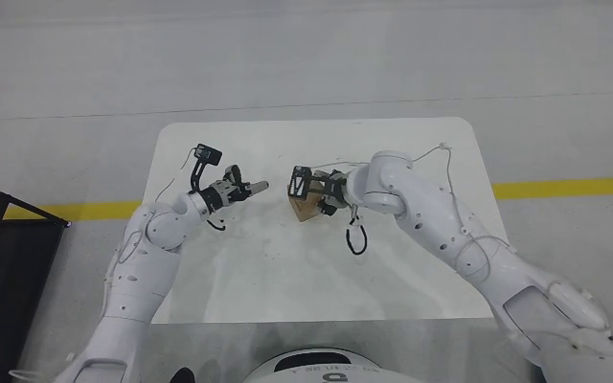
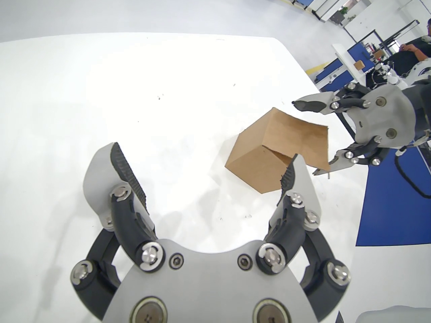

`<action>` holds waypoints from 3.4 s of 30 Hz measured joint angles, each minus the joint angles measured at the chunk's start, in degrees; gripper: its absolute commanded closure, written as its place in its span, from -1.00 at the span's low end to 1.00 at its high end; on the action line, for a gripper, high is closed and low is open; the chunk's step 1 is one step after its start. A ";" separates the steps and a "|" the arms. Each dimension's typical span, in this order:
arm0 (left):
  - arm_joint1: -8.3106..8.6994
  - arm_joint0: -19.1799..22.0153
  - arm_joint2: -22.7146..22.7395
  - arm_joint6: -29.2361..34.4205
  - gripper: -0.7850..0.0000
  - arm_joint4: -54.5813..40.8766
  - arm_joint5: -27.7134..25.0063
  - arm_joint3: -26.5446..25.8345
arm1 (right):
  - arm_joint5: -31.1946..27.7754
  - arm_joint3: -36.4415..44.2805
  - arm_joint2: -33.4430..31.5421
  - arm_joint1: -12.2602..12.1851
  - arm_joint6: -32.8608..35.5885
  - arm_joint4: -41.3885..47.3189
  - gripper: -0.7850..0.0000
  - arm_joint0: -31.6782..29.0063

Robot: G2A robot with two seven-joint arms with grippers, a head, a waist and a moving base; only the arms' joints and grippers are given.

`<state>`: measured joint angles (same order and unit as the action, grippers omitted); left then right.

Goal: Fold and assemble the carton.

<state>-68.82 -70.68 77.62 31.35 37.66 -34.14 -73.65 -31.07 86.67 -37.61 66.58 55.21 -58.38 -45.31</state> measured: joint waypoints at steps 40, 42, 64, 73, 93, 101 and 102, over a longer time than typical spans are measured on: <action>-0.31 6.83 -8.89 1.52 -1.00 -5.71 -3.93 7.19 | 23.24 24.08 -15.94 -3.83 -0.79 -16.14 0.91 -23.80; -0.23 6.89 -8.89 1.93 -1.00 -6.50 -4.48 7.58 | 24.02 26.09 -17.28 -4.10 -0.15 -16.02 0.84 -25.71; 0.18 9.71 -11.43 5.99 -1.00 -12.46 -5.91 11.33 | 25.42 26.35 -28.92 -4.32 -4.92 9.33 0.18 -29.87; 0.13 10.65 -12.74 5.14 -1.00 -12.41 -5.91 12.49 | 33.68 24.56 -23.63 -3.22 -1.92 3.31 0.17 -26.51; 0.61 11.41 -13.41 3.66 -1.00 -13.44 -7.76 15.36 | 39.56 22.65 -19.86 -1.76 0.21 0.88 -0.44 -24.55; 0.74 11.75 -13.76 3.23 -1.00 -14.02 -8.23 16.17 | 42.42 22.05 -18.82 -1.14 0.74 -0.71 0.44 -23.93; 0.75 11.76 -13.81 3.25 -1.00 -14.21 -8.27 16.22 | 42.57 22.00 -18.76 -1.08 0.83 -0.80 0.79 -23.91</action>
<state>-68.07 -58.92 63.82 34.60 23.45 -42.41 -57.42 11.50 108.68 -56.38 65.50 56.03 -59.18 -69.22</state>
